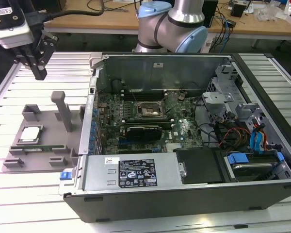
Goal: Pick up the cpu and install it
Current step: 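Reach for the cpu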
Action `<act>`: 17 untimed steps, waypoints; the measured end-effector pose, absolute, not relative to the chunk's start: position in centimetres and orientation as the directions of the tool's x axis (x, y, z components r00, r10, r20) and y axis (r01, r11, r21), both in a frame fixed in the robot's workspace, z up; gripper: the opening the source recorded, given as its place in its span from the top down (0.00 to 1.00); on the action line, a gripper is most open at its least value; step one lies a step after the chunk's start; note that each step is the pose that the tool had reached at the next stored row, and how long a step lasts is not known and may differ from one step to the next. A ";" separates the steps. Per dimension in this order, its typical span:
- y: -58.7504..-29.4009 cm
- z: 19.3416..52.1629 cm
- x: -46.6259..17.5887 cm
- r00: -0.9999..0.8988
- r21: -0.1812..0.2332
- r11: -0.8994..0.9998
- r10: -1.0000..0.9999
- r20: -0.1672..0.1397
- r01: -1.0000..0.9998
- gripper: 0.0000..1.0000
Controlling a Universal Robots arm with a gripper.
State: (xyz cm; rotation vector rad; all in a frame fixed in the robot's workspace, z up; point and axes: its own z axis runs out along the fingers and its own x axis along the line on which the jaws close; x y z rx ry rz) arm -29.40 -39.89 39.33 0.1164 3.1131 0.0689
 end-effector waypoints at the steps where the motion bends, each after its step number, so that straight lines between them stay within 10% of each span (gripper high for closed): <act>1: -39.9 39.3 -29.6 -0.997 0.045 0.996 0.075 -0.024 0.074 0.89; 17: -39.9 39.3 -34.7 -0.997 0.045 0.996 0.075 -0.024 0.074 0.89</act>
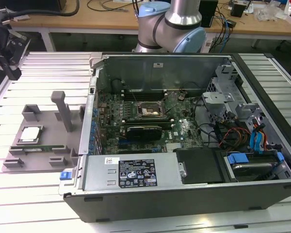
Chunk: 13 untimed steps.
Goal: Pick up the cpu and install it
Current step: 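Reach for the cpu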
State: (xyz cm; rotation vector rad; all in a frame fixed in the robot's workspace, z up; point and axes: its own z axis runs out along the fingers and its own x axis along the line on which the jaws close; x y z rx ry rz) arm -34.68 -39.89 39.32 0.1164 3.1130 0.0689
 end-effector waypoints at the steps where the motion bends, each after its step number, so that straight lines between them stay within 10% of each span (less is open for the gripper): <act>1: -39.9 39.3 -35.0 -0.997 0.045 0.996 0.075 -0.024 0.074 0.89; 13: -39.9 39.3 -36.9 -0.997 0.045 0.996 0.075 -0.024 0.074 0.89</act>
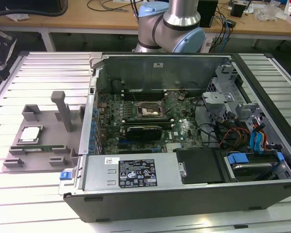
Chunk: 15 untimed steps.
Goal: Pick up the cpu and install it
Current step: 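Reach for the cpu, then pick up the cpu and move it towards the insertion slot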
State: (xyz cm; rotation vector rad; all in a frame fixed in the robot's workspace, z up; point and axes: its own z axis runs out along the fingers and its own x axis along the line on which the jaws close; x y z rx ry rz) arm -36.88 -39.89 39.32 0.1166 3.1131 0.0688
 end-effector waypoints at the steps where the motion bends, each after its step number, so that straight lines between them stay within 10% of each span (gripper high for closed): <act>1: -39.9 39.3 -36.9 -0.997 0.045 0.996 0.075 -0.024 0.074 0.89; 15: -39.9 39.3 -36.9 -0.997 0.045 0.996 0.075 -0.024 0.074 0.83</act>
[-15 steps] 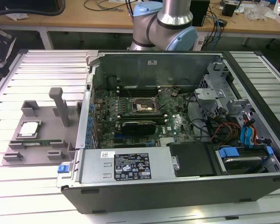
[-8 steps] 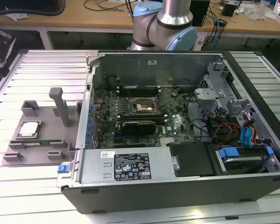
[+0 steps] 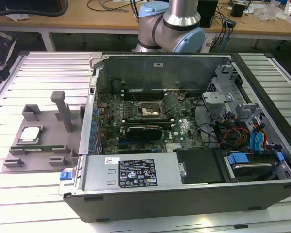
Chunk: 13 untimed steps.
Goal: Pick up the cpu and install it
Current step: 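Pick up the cpu and move it towards the insertion slot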
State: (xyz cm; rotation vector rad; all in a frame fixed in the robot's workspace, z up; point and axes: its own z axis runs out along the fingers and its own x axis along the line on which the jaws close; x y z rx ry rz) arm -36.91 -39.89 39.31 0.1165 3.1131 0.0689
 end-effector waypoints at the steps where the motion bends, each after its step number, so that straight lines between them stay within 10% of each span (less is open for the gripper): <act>1: -39.9 39.3 -36.9 -0.997 0.045 0.996 0.075 -0.024 0.074 0.71; 4: -39.9 39.3 -36.9 -0.997 0.045 0.996 0.075 -0.024 0.074 0.46; 13: -39.8 39.3 -36.9 -1.000 0.022 1.000 0.018 -0.025 0.018 0.46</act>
